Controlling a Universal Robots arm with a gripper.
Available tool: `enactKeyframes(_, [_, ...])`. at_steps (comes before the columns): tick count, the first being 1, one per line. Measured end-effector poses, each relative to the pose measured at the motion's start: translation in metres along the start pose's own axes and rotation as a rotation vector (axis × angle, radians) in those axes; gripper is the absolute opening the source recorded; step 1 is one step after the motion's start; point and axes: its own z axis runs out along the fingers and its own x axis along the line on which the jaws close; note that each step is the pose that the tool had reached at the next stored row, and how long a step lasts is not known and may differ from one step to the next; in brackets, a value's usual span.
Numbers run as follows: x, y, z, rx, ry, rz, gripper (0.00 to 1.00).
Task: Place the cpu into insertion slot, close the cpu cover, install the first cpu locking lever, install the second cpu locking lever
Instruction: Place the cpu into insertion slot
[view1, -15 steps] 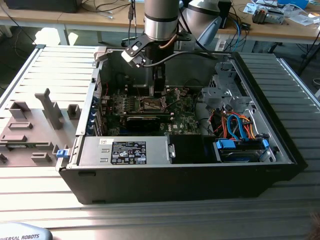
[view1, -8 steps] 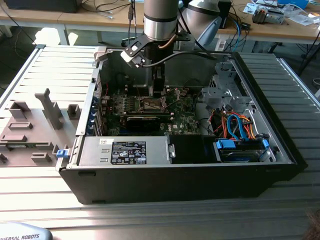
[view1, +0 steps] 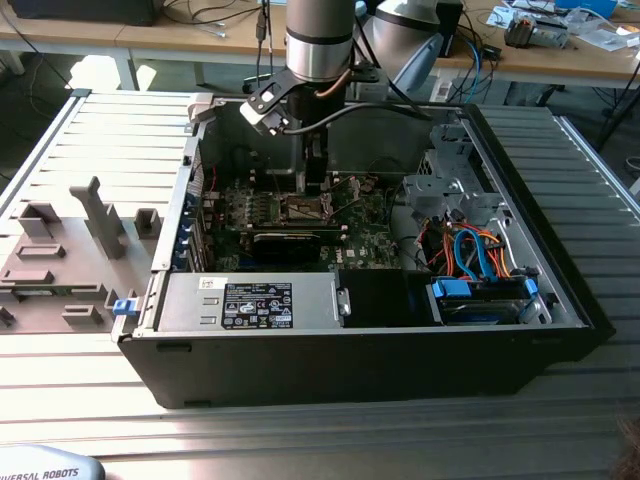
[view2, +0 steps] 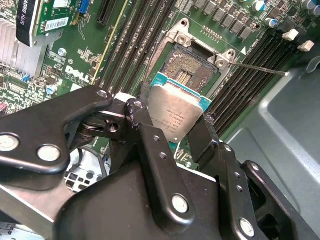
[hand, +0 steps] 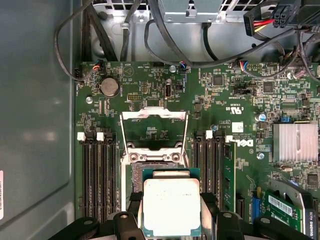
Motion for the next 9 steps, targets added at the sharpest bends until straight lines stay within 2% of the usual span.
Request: enactKeyframes(9, [0.0001,-0.0028,0.0015,0.0,-0.0001,0.0,0.54])
